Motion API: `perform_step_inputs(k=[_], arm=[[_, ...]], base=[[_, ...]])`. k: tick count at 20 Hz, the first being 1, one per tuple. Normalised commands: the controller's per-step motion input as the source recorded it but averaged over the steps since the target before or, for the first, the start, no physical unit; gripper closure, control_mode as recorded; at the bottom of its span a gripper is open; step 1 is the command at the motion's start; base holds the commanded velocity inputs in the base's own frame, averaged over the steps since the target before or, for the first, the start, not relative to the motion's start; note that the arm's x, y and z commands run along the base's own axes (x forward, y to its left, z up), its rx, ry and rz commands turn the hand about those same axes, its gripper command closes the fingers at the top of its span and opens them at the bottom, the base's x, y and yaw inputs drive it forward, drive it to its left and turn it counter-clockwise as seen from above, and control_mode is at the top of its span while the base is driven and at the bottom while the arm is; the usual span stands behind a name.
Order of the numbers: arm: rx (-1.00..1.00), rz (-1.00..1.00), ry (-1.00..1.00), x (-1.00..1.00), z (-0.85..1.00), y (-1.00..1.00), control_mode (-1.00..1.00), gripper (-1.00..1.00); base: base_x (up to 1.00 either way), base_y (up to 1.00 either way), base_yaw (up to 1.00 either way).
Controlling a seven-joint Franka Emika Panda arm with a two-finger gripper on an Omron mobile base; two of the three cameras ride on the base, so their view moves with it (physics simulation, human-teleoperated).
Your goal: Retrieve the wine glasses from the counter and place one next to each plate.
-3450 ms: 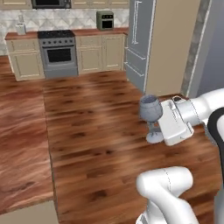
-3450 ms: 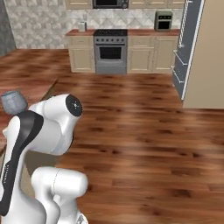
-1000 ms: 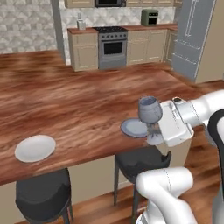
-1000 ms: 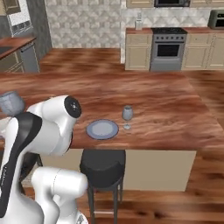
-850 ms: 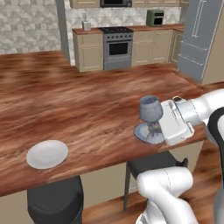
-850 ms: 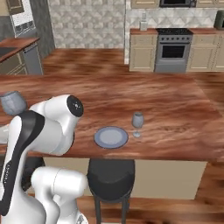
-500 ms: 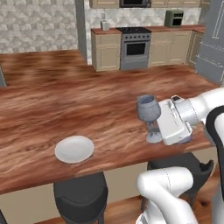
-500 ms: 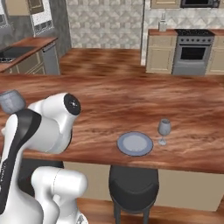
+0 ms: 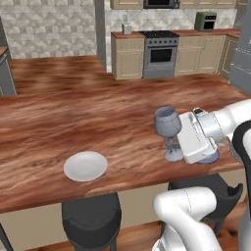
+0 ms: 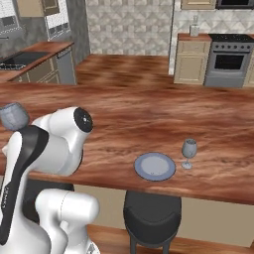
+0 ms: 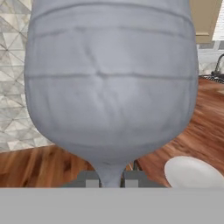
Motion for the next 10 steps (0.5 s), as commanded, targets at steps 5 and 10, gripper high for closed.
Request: perform_step_inputs(k=[5, 10], arm=[[0.00, 0.00, 0.00, 0.00, 0.00, 0.00, 1.00, 1.00], [0.12, 0.19, 0.06, 1.00, -0.44, 0.21, -1.00, 1.00]], base=[[1.00, 0.10, 0.22], [0.00, 0.00, 0.00]])
